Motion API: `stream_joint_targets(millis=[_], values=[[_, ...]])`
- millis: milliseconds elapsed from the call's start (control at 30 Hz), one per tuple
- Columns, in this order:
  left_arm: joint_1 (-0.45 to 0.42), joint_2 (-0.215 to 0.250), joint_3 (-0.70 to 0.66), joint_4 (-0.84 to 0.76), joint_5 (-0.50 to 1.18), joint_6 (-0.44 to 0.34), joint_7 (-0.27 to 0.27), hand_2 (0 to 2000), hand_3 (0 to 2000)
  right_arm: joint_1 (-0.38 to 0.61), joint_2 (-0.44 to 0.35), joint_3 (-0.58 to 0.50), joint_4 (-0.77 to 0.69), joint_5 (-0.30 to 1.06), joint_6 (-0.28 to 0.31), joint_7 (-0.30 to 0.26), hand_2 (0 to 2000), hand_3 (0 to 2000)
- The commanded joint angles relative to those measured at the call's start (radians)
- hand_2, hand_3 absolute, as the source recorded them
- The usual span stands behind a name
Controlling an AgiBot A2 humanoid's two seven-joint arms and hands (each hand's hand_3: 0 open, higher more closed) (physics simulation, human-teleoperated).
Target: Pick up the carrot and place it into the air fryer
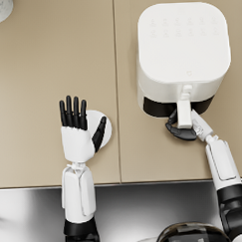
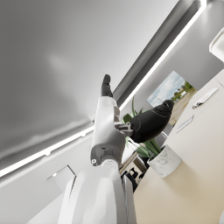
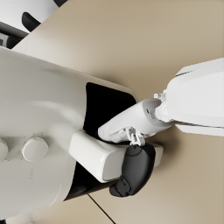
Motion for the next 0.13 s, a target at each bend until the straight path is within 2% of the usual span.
stream_joint_targets(millis=[33, 133], values=[[0.000, 0.000, 0.000, 0.000, 0.000, 0.000, 0.000, 0, 0, 0.001, 0.000, -0.001, -0.001, 0.000, 0.002, 0.000, 2000, 2000], [0.000, 0.000, 0.000, 0.000, 0.000, 0.000, 0.000, 0, 0, 0.001, 0.000, -0.001, -0.002, 0.000, 0.005, 0.001, 2000, 2000]])
